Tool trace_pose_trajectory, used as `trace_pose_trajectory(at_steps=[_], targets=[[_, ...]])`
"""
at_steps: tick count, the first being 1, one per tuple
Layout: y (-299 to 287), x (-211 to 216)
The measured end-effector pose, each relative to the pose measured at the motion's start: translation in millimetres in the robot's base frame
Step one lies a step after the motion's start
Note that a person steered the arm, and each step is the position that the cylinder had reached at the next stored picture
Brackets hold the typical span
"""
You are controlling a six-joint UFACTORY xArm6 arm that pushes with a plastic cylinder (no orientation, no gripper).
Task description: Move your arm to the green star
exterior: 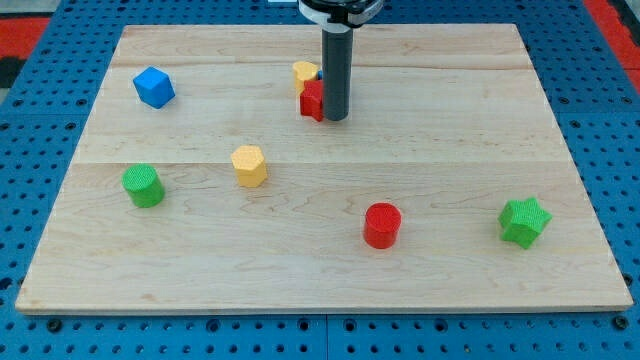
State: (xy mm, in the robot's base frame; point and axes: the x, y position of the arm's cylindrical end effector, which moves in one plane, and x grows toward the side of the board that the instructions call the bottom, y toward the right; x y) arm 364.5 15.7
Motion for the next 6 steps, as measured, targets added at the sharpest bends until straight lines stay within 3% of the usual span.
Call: trace_pose_trajectory(at_steps=[1, 3, 4, 5, 6], targets=[[32, 30], [222, 100], [277, 157], [274, 183], [231, 196]])
